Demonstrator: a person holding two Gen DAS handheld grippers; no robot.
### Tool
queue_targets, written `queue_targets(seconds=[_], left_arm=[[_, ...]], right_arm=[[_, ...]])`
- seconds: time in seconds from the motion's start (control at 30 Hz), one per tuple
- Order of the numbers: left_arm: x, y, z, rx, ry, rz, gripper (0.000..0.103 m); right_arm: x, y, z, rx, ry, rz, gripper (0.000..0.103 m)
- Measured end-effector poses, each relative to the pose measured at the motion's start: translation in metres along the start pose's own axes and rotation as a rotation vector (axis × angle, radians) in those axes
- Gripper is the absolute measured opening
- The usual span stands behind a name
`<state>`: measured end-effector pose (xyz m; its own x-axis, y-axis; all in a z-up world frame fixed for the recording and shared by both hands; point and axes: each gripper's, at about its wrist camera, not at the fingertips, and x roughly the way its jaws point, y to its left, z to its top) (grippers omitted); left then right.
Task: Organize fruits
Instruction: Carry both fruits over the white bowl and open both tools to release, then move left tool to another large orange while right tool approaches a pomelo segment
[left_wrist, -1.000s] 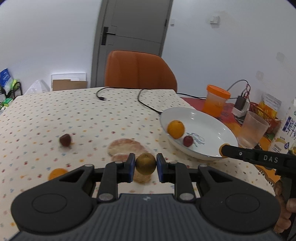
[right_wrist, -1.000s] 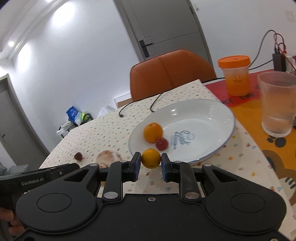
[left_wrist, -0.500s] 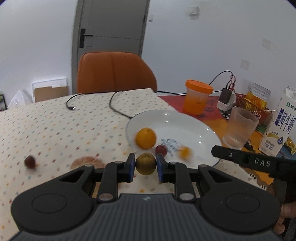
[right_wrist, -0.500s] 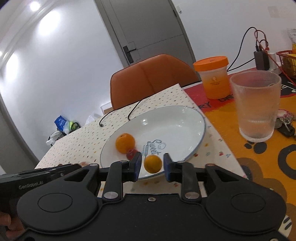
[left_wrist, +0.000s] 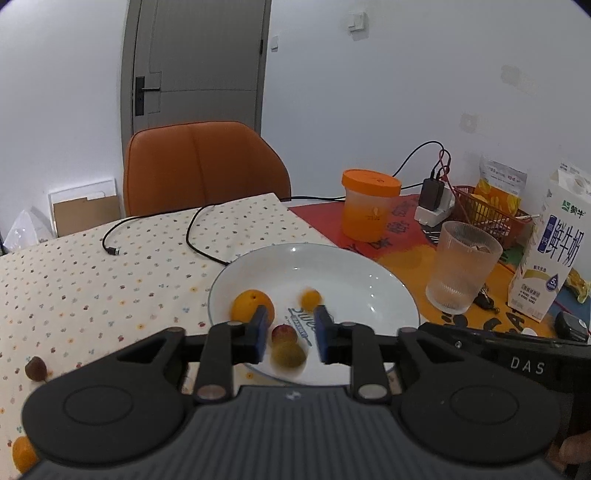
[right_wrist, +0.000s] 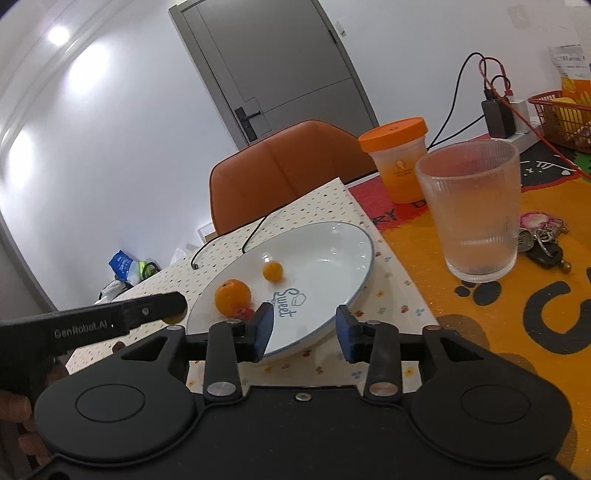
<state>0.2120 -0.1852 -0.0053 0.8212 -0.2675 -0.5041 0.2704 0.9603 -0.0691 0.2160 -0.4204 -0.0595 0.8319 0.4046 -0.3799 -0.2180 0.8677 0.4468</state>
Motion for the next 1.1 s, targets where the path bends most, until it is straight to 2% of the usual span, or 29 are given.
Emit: queue_targets(seconds=[0.17, 0.2, 0.27, 0.43, 0.63, 0.87, 1.1], left_arm=[[-0.005, 0.003, -0.004, -0.003, 0.019, 0.007, 0.036], [-0.007, 0.006, -0.006, -0.006, 0.020, 0.011, 0.038], [-0.011, 0.010, -0.009, -0.011, 0.025, 0.023, 0.048], [-0.024, 0.025, -0.014, -0.027, 0.013, 0.072, 0.055], [-0.039, 0.043, -0.020, -0.068, -0.002, 0.122, 0.071], [-0.058, 0.055, -0.032, -0.085, -0.005, 0.161, 0.075], [-0.081, 0.071, -0.042, -0.130, -0.020, 0.207, 0.076]], right_arm=[[-0.001, -0.003, -0.001, 0.013, 0.001, -0.006, 0.042], [-0.001, -0.002, -0.001, 0.012, 0.004, -0.007, 0.043], [0.000, 0.000, -0.002, 0.013, 0.011, -0.015, 0.054], [0.003, 0.010, -0.005, -0.001, 0.008, -0.023, 0.061], [0.007, 0.026, -0.012, -0.047, 0.028, -0.029, 0.069], [0.005, 0.044, -0.016, -0.096, 0.036, -0.041, 0.075], [0.000, 0.063, -0.020, -0.130, 0.034, -0.011, 0.076]])
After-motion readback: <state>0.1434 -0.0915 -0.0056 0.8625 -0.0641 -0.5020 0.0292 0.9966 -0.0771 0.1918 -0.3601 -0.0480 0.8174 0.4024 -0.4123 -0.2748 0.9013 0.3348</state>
